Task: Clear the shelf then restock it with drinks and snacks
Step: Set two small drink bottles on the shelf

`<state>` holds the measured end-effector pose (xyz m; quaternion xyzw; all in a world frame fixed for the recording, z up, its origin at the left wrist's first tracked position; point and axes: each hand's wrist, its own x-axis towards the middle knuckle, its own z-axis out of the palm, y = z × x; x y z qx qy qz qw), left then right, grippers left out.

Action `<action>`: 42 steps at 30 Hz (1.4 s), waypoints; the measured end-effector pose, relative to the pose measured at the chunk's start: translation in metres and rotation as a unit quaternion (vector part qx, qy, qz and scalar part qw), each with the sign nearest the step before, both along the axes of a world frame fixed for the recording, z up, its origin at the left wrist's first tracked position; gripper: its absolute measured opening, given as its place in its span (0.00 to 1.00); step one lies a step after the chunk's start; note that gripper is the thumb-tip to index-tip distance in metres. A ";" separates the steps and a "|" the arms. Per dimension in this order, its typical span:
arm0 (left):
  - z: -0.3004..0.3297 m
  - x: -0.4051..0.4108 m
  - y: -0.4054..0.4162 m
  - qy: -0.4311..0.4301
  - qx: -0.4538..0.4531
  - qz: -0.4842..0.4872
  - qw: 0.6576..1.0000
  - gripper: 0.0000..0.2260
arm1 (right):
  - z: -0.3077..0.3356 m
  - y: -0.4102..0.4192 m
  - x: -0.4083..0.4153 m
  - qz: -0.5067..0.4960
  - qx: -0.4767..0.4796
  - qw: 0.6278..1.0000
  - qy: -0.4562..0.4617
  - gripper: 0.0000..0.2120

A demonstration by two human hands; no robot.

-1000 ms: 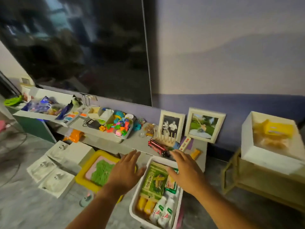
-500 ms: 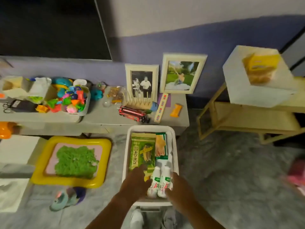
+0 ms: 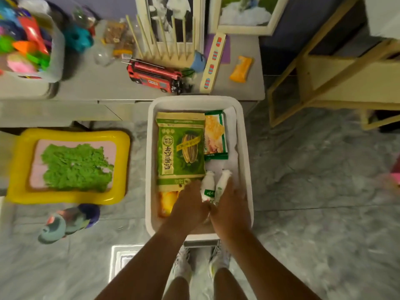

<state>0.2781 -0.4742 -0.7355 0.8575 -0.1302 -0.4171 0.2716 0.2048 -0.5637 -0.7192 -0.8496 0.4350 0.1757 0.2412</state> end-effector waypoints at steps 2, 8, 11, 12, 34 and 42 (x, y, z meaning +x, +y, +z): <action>-0.002 -0.003 0.001 -0.017 -0.007 0.003 1.000 0.26 | 0.001 0.001 -0.004 0.018 -0.022 1.000 -0.008 0.51; -0.001 0.004 0.003 -0.015 0.001 -0.039 0.999 0.21 | -0.002 0.008 -0.015 0.029 -0.048 0.998 -0.029 0.53; -0.003 -0.002 0.001 -0.031 0.041 -0.077 0.996 0.30 | -0.004 0.007 -0.017 0.023 -0.049 0.998 -0.041 0.50; -0.004 -0.004 0.000 -0.032 0.049 -0.068 0.996 0.30 | -0.005 0.007 -0.018 0.018 -0.045 0.997 -0.052 0.49; 0.017 0.003 -0.002 -0.100 -0.068 0.027 0.992 0.38 | 0.021 -0.014 -0.035 -0.025 0.098 0.963 -0.251 0.45; 0.142 0.058 -0.016 -0.031 -0.245 0.098 0.964 0.29 | 0.117 -0.048 0.003 -0.067 0.176 0.908 -0.375 0.43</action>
